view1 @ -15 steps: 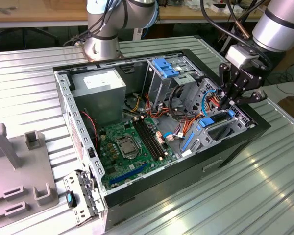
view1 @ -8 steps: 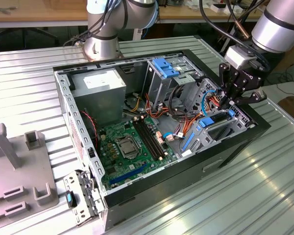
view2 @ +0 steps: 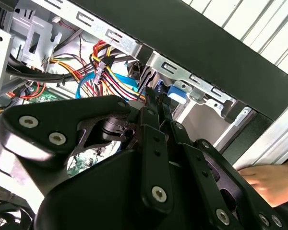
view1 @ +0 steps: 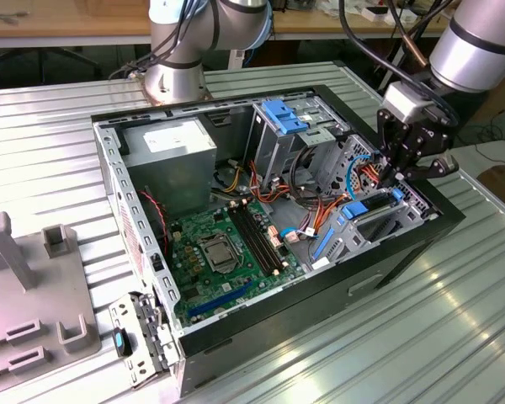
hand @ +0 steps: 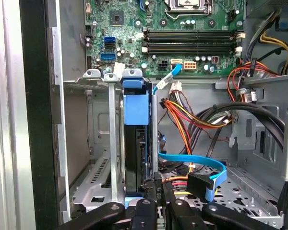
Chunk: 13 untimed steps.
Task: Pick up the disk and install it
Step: 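Insert the first disk wire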
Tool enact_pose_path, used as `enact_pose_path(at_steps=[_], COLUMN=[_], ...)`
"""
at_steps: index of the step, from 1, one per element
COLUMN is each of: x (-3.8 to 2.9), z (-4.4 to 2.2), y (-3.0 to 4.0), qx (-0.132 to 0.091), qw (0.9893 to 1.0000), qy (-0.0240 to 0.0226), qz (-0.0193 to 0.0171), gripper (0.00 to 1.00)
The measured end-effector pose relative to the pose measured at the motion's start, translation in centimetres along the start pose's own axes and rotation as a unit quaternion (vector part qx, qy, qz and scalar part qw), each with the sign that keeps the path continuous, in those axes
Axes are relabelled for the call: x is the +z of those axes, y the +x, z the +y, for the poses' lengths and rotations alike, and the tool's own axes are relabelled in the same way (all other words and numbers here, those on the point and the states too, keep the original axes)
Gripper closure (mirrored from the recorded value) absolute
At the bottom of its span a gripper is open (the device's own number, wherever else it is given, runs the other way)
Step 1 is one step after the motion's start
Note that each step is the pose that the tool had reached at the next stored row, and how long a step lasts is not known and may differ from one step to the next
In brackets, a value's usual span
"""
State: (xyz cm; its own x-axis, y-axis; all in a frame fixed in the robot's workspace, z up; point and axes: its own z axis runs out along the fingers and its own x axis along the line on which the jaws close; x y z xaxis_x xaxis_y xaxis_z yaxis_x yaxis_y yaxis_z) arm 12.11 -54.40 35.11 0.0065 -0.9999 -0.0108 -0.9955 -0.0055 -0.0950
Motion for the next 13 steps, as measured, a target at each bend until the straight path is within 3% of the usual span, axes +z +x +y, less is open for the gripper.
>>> enact_pose_path(at_steps=[5,9,13], x=[0.00,0.01,0.00], z=[0.02,0.14,0.20], y=[0.23,0.28,0.87], qx=[0.011,0.014,0.014], qw=[0.9999,0.9999,0.9999], qy=[-0.0007,-0.0040,-0.0042], qz=[0.0008,0.0024,0.0027], gripper=[0.83,0.83,0.83])
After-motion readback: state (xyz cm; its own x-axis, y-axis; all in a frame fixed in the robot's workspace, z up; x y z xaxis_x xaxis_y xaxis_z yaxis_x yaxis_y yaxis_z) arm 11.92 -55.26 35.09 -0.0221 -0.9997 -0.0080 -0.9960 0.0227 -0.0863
